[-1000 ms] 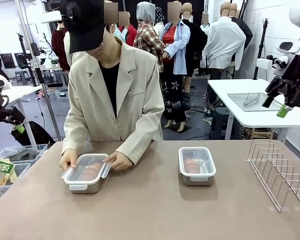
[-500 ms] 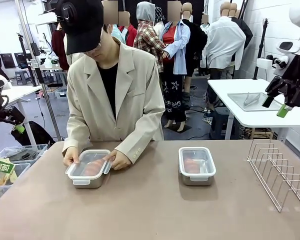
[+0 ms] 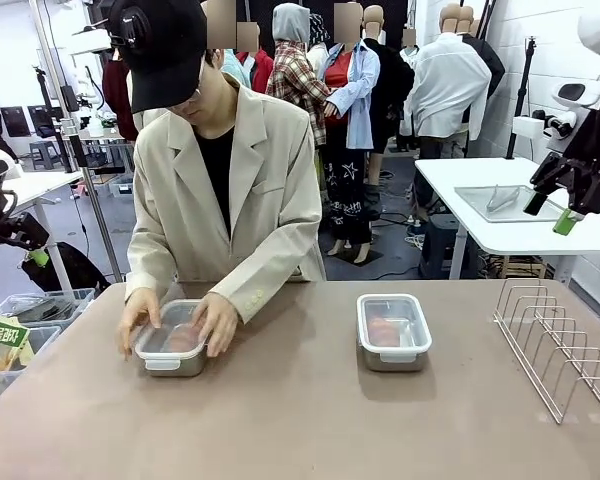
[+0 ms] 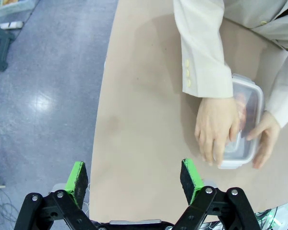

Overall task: Place the bread in airtight containers.
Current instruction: Release when the human grabs the Airtight Container lid.

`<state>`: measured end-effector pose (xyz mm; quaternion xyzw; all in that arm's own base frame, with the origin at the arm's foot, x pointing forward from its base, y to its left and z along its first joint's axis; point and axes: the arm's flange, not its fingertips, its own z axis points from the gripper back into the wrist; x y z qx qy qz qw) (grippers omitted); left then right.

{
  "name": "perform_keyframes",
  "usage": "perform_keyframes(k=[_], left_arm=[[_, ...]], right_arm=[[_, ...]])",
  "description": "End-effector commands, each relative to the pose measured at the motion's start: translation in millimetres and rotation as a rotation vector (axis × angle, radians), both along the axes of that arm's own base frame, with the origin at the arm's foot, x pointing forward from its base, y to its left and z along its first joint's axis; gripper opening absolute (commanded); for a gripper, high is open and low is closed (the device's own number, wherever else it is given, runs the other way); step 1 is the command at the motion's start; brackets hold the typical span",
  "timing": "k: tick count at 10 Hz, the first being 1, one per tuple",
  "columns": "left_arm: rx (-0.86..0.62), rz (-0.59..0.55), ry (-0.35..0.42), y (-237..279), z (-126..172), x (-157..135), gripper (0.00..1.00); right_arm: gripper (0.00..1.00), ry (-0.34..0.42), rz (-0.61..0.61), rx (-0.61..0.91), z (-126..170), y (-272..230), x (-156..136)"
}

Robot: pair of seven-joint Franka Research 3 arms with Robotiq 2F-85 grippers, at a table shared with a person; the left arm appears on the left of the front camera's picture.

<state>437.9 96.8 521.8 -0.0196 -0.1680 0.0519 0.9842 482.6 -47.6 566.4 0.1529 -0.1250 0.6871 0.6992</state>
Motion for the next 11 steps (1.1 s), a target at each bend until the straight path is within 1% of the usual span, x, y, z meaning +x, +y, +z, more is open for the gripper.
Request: perform_keyframes(k=[1,11], left_arm=[[0.007,0.004,0.0,1.6,1.0,-0.2,1.0],[0.007,0.004,0.0,1.6,1.0,-0.2,1.0]], right_arm=[[1.0,0.021,-0.012,-0.009,-0.8,1.9,-1.0],[1.0,0.021,-0.012,-0.009,-0.8,1.9,-1.0]])
